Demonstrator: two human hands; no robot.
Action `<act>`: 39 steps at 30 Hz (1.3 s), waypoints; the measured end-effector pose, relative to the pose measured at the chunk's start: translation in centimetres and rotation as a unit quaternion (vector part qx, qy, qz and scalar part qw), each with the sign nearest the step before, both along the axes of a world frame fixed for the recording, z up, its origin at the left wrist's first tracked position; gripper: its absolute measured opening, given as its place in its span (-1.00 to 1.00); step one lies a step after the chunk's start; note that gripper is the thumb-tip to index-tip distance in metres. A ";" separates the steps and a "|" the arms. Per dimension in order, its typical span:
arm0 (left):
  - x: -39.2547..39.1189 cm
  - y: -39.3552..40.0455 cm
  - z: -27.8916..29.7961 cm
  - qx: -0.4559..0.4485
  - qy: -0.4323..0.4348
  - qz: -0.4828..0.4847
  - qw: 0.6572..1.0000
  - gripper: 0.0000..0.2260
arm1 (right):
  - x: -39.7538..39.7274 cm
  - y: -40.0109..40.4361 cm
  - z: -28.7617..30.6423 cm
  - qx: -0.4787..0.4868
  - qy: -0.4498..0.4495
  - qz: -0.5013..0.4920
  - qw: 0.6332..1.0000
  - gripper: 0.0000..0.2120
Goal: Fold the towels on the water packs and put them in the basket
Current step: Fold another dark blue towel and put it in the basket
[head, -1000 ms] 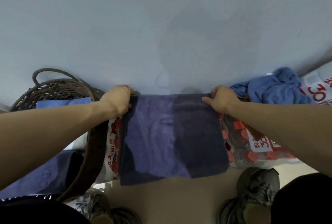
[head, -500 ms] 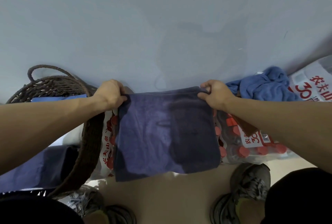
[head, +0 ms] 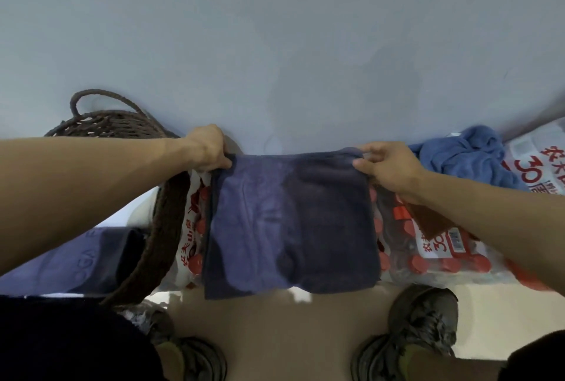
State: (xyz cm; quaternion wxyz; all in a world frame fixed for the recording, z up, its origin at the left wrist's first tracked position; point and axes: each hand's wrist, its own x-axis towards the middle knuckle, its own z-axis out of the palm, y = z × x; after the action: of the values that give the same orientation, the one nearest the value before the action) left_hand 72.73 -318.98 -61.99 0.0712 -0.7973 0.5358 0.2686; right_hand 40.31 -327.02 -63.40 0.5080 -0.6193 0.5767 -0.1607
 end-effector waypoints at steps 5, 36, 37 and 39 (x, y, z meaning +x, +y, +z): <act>-0.2 -0.1 -0.1 0.008 0.030 0.009 0.999 -0.75 | 1.0 -0.4 -2.1 -0.112 0.072 -0.042 0.990 -0.76; -3.5 -0.6 0.4 0.014 -0.228 -0.168 0.959 -0.71 | 1.0 -1.7 -4.3 -0.022 0.186 -0.090 0.978 -0.49; -4.5 -1.0 0.7 0.004 -0.215 -0.204 0.955 -0.71 | 0.7 -1.6 -4.3 -0.010 0.172 -0.081 0.982 -0.53; -6.7 -1.9 1.1 -0.013 -0.152 -0.282 0.947 -0.72 | 0.2 -1.3 -4.7 0.010 0.085 -0.091 0.992 -0.74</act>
State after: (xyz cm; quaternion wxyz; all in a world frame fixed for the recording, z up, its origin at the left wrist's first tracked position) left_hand 66.02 -320.88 -60.86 0.2147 -0.6457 0.7250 0.1061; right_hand 40.53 -328.29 -68.05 0.4465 -0.5708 0.6732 -0.1469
